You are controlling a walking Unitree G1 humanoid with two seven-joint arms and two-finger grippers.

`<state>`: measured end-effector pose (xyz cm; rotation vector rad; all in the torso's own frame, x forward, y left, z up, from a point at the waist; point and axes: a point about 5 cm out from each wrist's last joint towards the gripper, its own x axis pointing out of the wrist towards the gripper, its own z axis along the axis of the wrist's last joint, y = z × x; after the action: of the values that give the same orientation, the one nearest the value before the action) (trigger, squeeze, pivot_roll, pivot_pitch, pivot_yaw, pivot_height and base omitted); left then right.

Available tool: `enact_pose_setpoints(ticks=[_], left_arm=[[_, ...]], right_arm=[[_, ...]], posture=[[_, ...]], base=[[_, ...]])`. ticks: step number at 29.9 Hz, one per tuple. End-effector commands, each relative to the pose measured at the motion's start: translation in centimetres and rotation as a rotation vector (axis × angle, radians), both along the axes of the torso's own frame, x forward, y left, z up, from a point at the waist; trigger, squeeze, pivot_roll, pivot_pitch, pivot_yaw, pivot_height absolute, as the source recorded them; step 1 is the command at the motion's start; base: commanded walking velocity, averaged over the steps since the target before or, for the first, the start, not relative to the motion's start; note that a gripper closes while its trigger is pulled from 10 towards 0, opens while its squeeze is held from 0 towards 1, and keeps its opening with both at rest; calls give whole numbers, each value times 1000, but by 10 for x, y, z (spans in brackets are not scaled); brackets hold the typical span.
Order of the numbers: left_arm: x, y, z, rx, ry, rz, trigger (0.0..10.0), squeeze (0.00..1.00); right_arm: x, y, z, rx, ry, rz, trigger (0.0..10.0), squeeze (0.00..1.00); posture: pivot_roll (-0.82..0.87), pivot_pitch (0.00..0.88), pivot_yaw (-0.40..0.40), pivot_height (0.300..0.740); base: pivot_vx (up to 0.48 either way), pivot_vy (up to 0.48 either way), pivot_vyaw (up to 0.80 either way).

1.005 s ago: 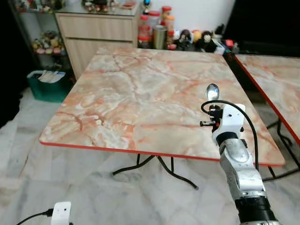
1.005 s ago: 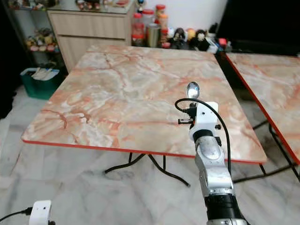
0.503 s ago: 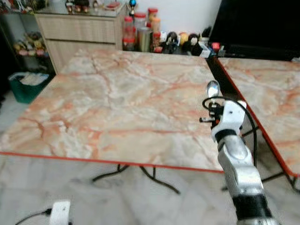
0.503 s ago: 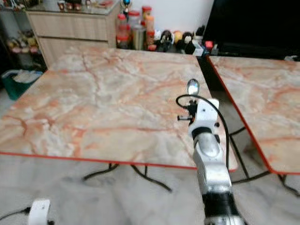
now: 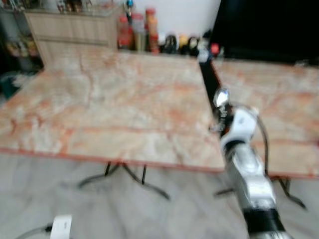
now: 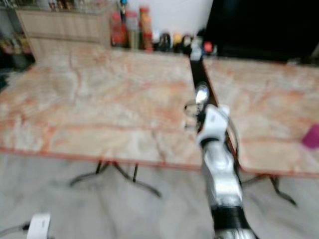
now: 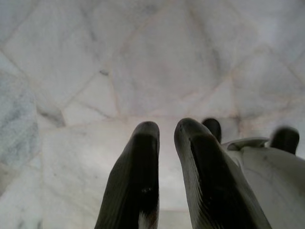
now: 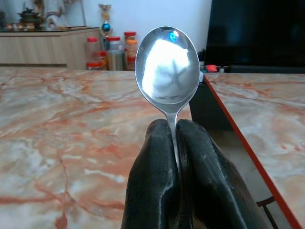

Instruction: Setting the table

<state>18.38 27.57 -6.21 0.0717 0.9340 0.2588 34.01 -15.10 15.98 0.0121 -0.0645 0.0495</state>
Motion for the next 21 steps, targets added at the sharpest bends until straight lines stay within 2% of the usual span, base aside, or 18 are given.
enact_pose_setpoints(ticks=[1,9,14,16,19,21], left_arm=[[0,-1,-1,8,10,-12,10000,0],[-1,-1,-1,12,14,-17,10000,0],[-1,-1,-1,13,15,-22,10000,0],[-2,-1,-1,14,15,-23,10000,0],[-2,0,-1,16,15,-24,10000,0],[-2,-1,-1,15,15,-24,10000,0]], right_arm=[[0,-8,5,-4,-17,-21,10000,0],[-1,-4,3,-13,-11,-9,10000,0],[-2,-1,4,-37,-24,15,10000,0],[-3,0,6,-58,-40,15,10000,0],[-2,-1,6,-39,-41,9,10000,0],[-2,-3,6,-3,-33,-2,10000,0]], posture=[[-1,99,-52,740],[-1,89,-48,740],[-3,82,-47,740],[-3,80,-46,740],[-3,77,-45,740],[-3,77,-45,740]], base=[[0,-394,0],[0,-382,0],[249,-365,0],[255,-360,556],[257,-361,781],[259,-360,0]])
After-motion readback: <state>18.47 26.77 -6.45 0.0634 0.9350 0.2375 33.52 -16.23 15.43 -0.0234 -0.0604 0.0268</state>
